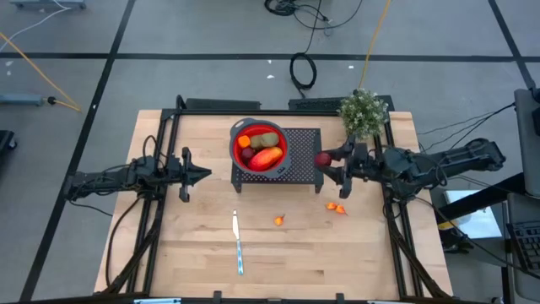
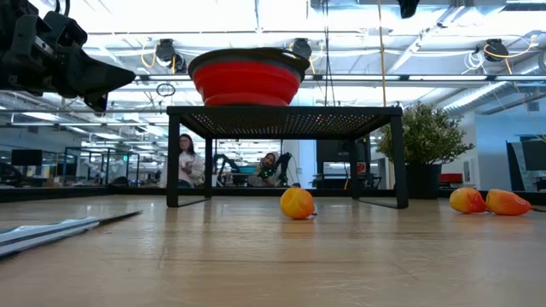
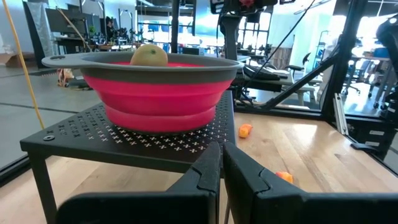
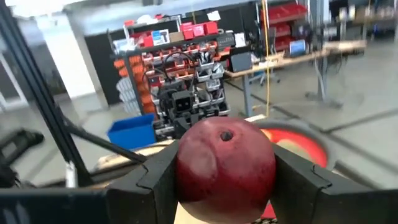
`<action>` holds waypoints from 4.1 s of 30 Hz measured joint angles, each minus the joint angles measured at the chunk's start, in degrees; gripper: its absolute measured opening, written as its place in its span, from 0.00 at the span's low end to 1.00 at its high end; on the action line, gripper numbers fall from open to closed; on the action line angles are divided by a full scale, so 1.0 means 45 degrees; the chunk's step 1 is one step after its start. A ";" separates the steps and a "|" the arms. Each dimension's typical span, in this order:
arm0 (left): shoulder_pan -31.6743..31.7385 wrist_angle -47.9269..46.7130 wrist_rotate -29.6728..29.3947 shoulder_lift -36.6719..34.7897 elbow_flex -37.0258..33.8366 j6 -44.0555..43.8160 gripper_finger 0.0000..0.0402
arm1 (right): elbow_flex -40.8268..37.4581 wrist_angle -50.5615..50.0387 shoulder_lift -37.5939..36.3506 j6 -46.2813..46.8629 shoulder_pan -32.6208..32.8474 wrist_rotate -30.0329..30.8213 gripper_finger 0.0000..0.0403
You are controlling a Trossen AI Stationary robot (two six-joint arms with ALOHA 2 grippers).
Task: Pick & Place Fruit
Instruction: Put the pomegranate into the strainer on the shelf
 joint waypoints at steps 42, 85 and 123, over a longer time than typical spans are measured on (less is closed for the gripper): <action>-0.0005 0.0000 0.0005 0.0000 0.0000 -0.0301 0.05 | -0.0005 0.0212 0.2039 0.5288 -0.0416 -0.0025 0.46; 0.0000 0.0010 0.0024 0.0000 0.0000 -0.0310 0.05 | 0.7007 -0.6893 0.6167 0.0308 -0.3988 -0.3907 0.46; -0.0005 0.6370 -0.2265 0.0000 0.0000 -0.3728 0.29 | 0.7509 -0.4690 0.7670 -0.1080 -0.4365 -0.5069 0.46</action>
